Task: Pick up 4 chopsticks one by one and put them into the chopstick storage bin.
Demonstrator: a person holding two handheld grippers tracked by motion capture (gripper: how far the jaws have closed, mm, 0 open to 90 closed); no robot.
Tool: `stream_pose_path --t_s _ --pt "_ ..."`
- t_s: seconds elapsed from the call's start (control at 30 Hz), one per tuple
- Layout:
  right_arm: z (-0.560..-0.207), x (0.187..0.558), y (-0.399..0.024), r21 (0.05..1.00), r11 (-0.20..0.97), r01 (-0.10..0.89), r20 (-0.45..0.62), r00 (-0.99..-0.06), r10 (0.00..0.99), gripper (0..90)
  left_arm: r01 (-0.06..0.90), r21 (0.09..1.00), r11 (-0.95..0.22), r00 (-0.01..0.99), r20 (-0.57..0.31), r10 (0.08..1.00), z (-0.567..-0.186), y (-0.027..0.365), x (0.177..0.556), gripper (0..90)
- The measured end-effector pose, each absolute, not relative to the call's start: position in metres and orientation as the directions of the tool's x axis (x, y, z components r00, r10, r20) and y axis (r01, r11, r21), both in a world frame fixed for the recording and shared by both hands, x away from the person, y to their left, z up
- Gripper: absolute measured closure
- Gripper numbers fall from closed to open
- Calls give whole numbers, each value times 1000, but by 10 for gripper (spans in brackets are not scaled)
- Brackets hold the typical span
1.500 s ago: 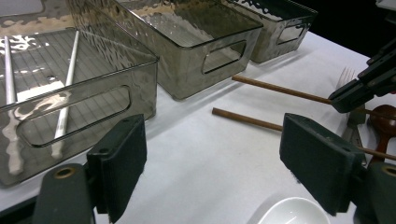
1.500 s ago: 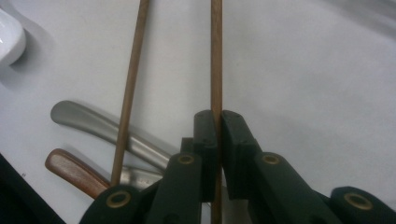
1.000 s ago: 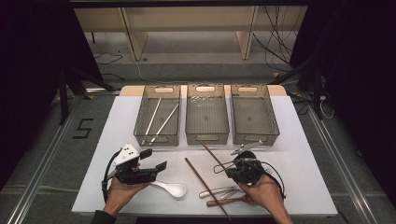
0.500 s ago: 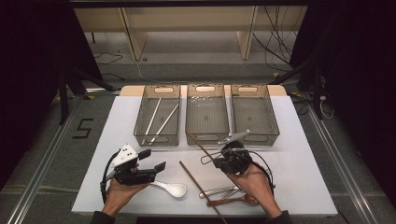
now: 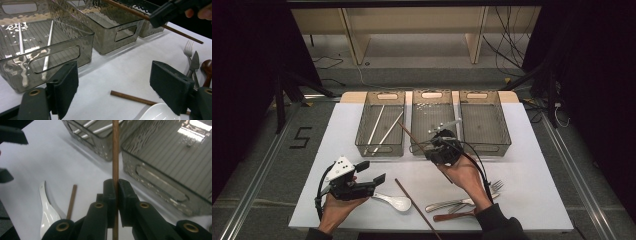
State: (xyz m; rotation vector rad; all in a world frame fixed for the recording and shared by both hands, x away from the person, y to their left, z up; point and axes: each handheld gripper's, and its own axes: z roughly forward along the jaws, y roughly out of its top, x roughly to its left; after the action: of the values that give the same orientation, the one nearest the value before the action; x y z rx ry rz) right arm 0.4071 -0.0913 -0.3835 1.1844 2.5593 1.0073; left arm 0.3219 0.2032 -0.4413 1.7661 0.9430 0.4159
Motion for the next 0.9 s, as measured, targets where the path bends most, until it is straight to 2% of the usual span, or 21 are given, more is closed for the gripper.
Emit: stream_pose_path --t_s 0.9 --pt "-380 474 -30 637 404 657 173 -633 755 855 394 909 -136 628 -158 762 -442 205 321 223"
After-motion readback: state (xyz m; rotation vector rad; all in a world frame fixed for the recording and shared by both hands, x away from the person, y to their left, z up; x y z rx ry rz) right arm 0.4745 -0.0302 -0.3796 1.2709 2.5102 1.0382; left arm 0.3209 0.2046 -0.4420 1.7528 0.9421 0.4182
